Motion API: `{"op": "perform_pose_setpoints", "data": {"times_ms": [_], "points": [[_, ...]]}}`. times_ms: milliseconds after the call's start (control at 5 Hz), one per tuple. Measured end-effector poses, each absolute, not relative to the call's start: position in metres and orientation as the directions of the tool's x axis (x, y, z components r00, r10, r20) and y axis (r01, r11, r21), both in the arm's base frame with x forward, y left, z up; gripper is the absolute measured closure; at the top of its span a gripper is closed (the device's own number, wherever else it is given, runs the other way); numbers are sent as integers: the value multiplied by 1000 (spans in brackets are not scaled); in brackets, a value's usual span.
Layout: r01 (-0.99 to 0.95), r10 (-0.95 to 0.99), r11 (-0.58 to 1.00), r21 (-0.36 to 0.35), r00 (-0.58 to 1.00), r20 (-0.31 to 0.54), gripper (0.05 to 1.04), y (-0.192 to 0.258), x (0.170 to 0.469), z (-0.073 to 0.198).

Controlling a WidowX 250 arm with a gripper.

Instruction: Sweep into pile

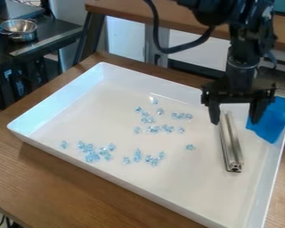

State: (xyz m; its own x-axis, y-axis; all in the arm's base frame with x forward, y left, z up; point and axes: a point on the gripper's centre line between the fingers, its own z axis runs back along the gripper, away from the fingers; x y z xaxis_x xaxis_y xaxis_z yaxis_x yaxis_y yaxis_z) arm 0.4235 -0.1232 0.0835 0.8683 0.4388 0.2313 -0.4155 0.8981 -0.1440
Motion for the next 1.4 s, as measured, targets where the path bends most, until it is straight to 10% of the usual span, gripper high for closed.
{"op": "perform_pose_setpoints", "data": {"times_ms": [800, 1200, 1400], "points": [[-413, 415, 909, -57, 880, 230, 140, -125, 433, 48], [-391, 396, 918, -62, 903, 167, 692, -121, 419, 41], [-399, 405, 914, -70, 902, 152, 702, -106, 419, 44]]}}
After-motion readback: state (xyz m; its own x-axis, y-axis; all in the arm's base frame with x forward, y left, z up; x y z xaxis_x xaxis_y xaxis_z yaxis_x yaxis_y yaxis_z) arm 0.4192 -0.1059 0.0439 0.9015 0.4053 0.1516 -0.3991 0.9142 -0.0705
